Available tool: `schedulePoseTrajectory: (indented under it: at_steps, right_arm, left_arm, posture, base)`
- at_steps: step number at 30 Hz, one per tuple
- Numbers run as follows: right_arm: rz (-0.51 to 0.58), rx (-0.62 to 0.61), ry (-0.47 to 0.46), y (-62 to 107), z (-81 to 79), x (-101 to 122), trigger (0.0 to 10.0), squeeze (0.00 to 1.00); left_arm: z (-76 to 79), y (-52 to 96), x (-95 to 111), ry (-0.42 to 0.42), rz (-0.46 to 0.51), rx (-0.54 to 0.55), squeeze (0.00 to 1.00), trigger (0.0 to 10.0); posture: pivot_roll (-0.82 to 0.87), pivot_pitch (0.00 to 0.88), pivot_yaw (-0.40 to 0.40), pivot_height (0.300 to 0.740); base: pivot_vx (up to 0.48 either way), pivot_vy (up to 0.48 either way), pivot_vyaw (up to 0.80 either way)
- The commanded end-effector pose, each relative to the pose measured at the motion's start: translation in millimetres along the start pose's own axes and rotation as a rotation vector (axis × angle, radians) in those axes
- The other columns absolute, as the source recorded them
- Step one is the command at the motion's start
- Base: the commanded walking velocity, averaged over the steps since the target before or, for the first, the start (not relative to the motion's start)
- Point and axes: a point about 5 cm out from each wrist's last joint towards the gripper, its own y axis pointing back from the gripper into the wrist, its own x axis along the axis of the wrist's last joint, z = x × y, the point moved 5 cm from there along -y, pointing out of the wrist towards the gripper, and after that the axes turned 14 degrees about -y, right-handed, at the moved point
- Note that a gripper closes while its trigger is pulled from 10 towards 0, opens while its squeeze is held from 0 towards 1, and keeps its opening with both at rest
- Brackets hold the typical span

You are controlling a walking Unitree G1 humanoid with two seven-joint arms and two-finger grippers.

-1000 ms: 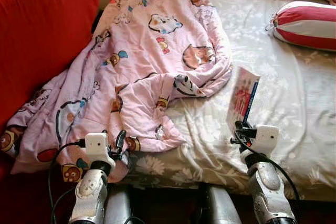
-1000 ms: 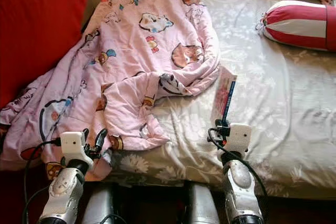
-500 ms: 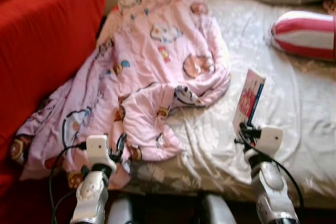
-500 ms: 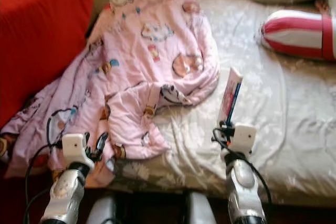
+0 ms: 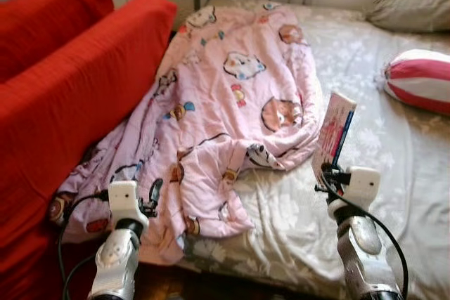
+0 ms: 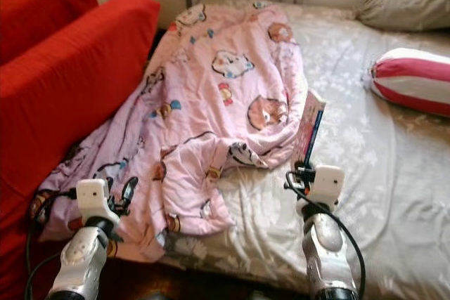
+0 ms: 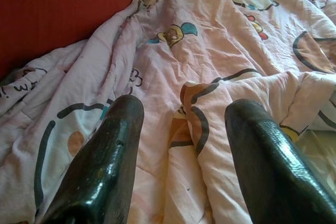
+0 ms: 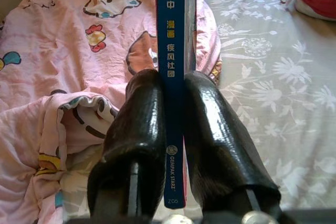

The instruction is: Clean up the room

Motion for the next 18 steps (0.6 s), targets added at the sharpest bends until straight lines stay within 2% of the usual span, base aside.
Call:
schedulePoseTrajectory:
  at_steps: [1,8,11,15,18]
  right_arm:
    - [0.005,0.003,-0.007,1.1,-0.8,0.1,10.0,0.0]
    - [0.0,0.002,-0.001,2.7,-2.7,-3.9,10.0,0.0]
    - [-0.011,-0.022,-0.01,3.2,2.4,-5.8,10.0,0.0]
    - [-0.01,-0.026,-0.021,2.8,3.7,-5.2,10.0,0.0]
    - [-0.01,-0.018,-0.022,2.5,1.6,-4.9,10.0,0.0]
  left_arm:
    - [-1.2,5.2,-8.1,0.003,-0.024,0.004,0.0,10.0]
    - [-1.8,5.2,-6.7,0.002,-0.014,0.005,0.0,10.0]
    - [-2.1,4.9,-5.7,-0.001,-0.01,0.006,0.0,10.0]
    - [-2.6,4.0,-3.3,-0.011,0.0,0.006,0.0,10.0]
    - [-1.1,2.4,-1.2,-0.012,0.007,0.001,0.0,10.0]
  posture:
    - [0.06,0.152,-0.051,0.74]
    - [0.06,0.161,-0.053,0.74]
    - [0.06,0.163,-0.054,0.74]
    - [0.05,0.164,-0.054,0.74]
    - [0.05,0.163,-0.054,0.74]
  base:
    - [0.0,0.0,0.0]
    - [0.0,0.0,0.0]
    - [0.0,0.0,0.0]
    - [0.0,0.0,-0.75]
    - [0.0,-0.397,-0.76]
